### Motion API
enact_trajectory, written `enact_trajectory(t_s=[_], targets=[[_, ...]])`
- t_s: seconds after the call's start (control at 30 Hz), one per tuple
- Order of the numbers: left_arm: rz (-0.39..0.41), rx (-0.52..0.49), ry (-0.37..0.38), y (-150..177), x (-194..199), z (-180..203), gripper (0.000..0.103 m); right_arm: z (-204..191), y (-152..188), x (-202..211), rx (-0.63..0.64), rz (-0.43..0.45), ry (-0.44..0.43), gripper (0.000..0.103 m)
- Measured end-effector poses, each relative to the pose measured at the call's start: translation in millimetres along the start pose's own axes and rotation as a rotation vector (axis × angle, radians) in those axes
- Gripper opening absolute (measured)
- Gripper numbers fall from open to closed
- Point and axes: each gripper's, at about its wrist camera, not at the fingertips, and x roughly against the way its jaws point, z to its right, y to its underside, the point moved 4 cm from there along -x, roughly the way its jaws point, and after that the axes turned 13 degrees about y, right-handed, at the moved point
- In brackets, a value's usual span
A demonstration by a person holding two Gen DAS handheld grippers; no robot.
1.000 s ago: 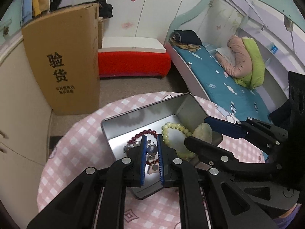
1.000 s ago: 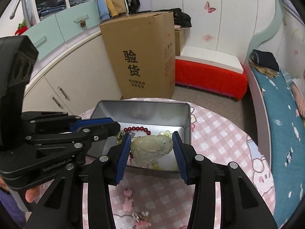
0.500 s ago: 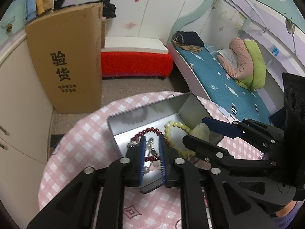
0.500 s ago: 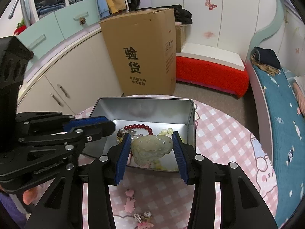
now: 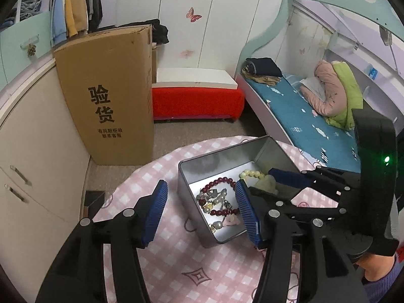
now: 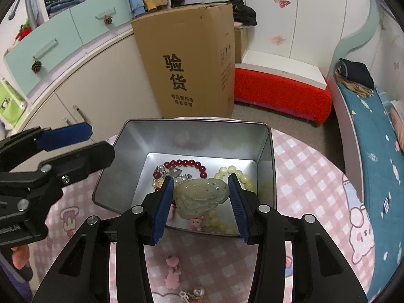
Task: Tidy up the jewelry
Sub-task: 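Withdraw both tools from the tin box toward the pink charms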
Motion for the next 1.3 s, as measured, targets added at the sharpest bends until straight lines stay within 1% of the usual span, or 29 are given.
enact_trajectory(t_s=[0.13,0.17,0.2,0.3,0.43,0.57,0.67,0.73,0.8,0.93,1.0,1.1,1.17,1.23,1.27,1.3], targets=[[0.005,0.007,0.006,2,1,1,0.054,4,1,7,-0.012,0.01,0.003,0.045],[0.007,0.006,0.01,3,3,2,0.054,5,1,11,-0.013,0.019,0.006,0.046],[0.01,0.004,0.013,4,5,3,0.054,7,2,15,-0.014,0.028,0.008,0.05],[0.023,-0.01,0.024,7,13,12,0.054,11,8,33,-0.009,0.065,0.019,0.051],[0.045,-0.038,0.035,15,25,26,0.054,16,23,57,0.003,0.105,0.029,0.051],[0.07,-0.081,0.028,30,35,42,0.054,22,56,70,0.026,0.102,0.033,0.051],[0.076,-0.096,0.029,41,39,49,0.054,23,85,65,0.056,0.066,0.043,0.051],[0.072,-0.086,0.044,51,40,52,0.054,23,102,57,0.064,0.037,0.052,0.051],[0.069,-0.074,0.054,59,38,54,0.054,22,114,49,0.058,0.012,0.041,0.051],[0.046,-0.05,0.068,75,33,54,0.054,14,128,43,0.073,0.001,0.037,0.051],[0.028,-0.028,0.074,81,29,51,0.054,11,129,42,0.098,0.009,0.041,0.051],[0.023,-0.005,0.076,86,29,47,0.054,4,130,38,0.13,0.009,0.041,0.05],[0.02,-0.004,0.077,88,30,47,0.054,4,130,37,0.131,0.011,0.018,0.046],[0.018,-0.003,0.077,88,31,47,0.054,2,131,38,0.143,0.009,0.012,0.032],[0.018,-0.004,0.076,88,30,47,0.054,1,131,38,0.15,0.006,0.006,0.03],[0.017,-0.008,0.078,88,30,48,0.054,0,132,40,0.159,0.003,0.001,0.026]])
